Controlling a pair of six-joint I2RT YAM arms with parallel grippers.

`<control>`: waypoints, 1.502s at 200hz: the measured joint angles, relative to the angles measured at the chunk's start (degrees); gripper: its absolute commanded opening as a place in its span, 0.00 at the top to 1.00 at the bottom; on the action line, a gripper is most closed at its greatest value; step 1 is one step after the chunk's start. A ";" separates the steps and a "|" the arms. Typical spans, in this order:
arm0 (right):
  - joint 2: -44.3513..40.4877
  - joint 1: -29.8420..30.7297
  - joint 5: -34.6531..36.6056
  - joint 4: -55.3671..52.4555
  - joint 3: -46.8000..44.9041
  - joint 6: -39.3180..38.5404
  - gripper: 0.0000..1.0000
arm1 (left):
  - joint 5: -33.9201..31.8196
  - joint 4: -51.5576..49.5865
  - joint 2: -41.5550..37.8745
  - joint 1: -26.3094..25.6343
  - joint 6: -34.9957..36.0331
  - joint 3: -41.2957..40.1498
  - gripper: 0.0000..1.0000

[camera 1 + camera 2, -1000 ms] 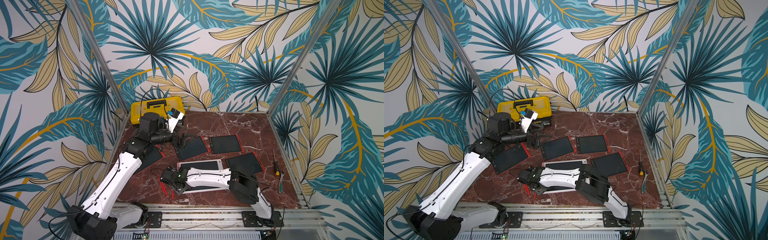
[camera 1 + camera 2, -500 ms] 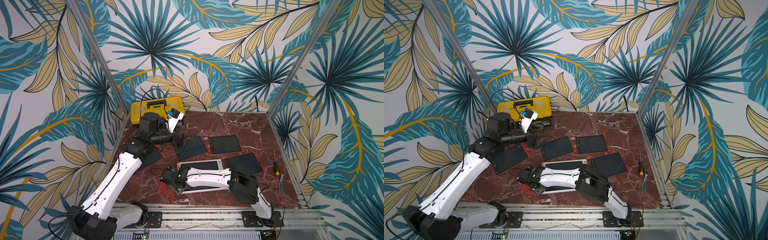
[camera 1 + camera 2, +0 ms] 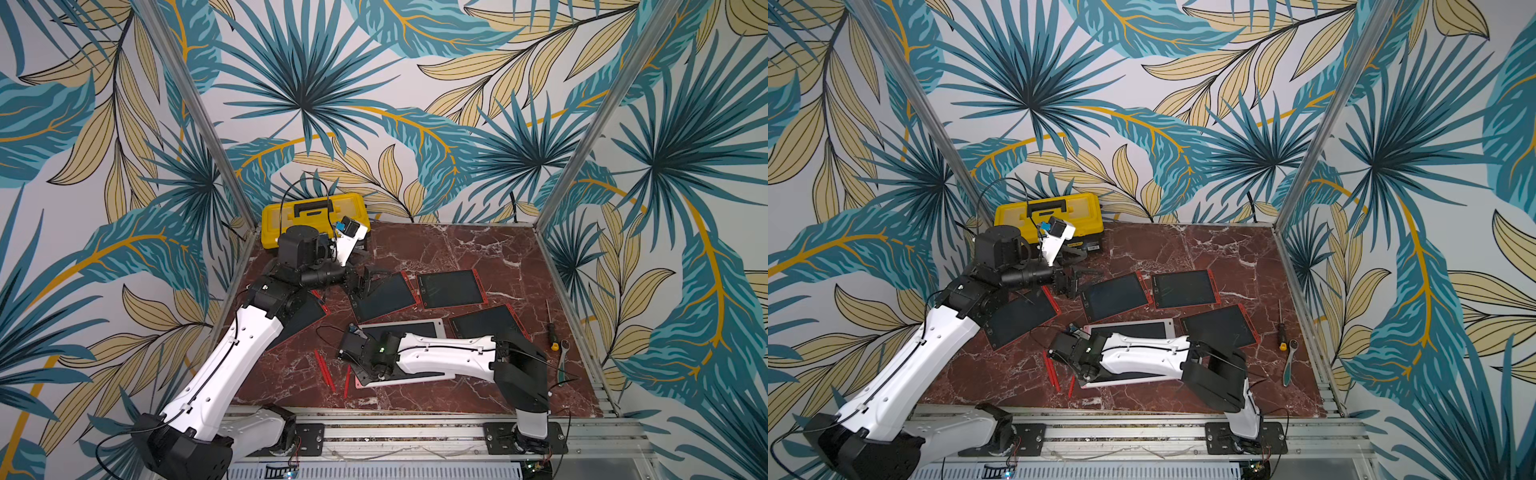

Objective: Place the stylus back onto the writing tablet
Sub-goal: Adjust the stylus on the writing tablet.

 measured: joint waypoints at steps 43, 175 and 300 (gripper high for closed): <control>-0.63 -1.38 0.00 4.74 -0.61 2.58 0.92 | -0.55 1.18 0.72 -1.53 -0.35 -0.68 0.00; 1.60 -4.26 -4.09 8.61 -0.39 -1.99 1.00 | -9.81 0.59 -0.13 -2.16 -4.79 -0.68 0.00; 5.07 -4.28 -5.79 13.07 -0.09 -4.04 1.00 | -11.56 0.50 0.00 -4.76 -6.40 -2.05 0.00</control>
